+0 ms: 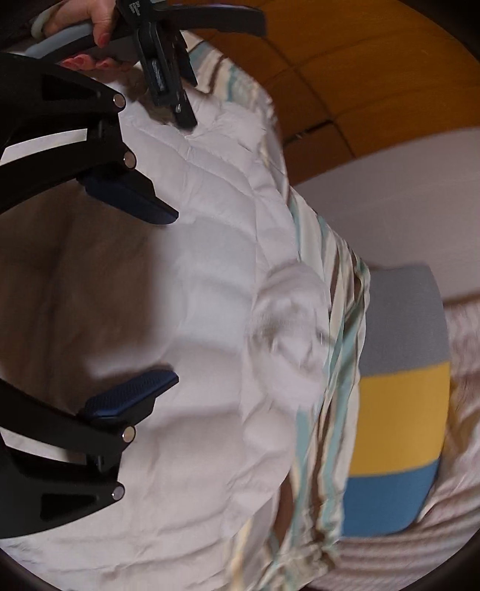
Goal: Fold large clothes
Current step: 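Lift the hem with both tools and fold it up onto the collar, then release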
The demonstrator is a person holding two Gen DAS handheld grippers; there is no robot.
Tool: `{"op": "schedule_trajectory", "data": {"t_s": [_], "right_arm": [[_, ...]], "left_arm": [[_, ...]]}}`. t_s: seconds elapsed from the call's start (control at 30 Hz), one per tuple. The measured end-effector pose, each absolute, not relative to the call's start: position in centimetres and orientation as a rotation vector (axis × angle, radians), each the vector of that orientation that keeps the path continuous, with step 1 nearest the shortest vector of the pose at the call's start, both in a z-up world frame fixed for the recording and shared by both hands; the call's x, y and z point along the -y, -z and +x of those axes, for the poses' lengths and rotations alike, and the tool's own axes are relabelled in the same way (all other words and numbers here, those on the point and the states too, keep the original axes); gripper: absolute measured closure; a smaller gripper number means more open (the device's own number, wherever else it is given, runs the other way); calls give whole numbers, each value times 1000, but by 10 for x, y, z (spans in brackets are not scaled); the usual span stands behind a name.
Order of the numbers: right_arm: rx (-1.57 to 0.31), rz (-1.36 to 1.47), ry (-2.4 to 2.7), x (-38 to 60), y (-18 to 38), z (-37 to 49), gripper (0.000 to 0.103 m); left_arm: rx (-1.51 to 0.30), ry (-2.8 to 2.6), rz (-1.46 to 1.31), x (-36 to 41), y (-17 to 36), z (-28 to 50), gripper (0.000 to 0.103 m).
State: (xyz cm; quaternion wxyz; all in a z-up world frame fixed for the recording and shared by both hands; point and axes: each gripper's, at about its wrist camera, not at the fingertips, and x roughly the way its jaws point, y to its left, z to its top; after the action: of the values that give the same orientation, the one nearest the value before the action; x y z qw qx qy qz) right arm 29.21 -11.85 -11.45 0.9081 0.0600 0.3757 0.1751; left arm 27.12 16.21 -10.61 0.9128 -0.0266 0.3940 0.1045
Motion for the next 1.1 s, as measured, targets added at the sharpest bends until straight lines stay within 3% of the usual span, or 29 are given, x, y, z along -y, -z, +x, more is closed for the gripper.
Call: {"op": "schedule_trajectory", "data": {"t_s": [0.13, 0.3, 0.57, 0.63, 0.77, 0.87, 0.93, 1.0, 1.1], "right_arm": [[-779, 164, -298, 161, 108, 278, 28], [-760, 138, -219, 192, 94, 307, 32], [-822, 102, -122, 210, 92, 402, 35], [-861, 89, -117, 207, 105, 421, 42], [-919, 101, -93, 211, 132, 444, 44], [-941, 104, -61, 215, 149, 447, 47], [-906, 106, -17, 221, 154, 440, 59], [-894, 135, 9, 228, 155, 436, 63], [-901, 148, 31, 230, 157, 437, 64]], "left_arm": [[-713, -195, -92, -161, 78, 248, 3], [-738, -176, -34, -136, 62, 275, 5], [-799, -172, 20, -104, 69, 384, 23], [-844, -163, 25, -95, 85, 408, 23], [-916, -232, 17, -97, 119, 432, 23], [-891, -276, 33, -100, 136, 433, 19], [-869, -306, 34, -100, 140, 431, 18], [-855, -321, 46, -98, 141, 428, 18], [-864, -330, 38, -100, 143, 430, 16]]}}
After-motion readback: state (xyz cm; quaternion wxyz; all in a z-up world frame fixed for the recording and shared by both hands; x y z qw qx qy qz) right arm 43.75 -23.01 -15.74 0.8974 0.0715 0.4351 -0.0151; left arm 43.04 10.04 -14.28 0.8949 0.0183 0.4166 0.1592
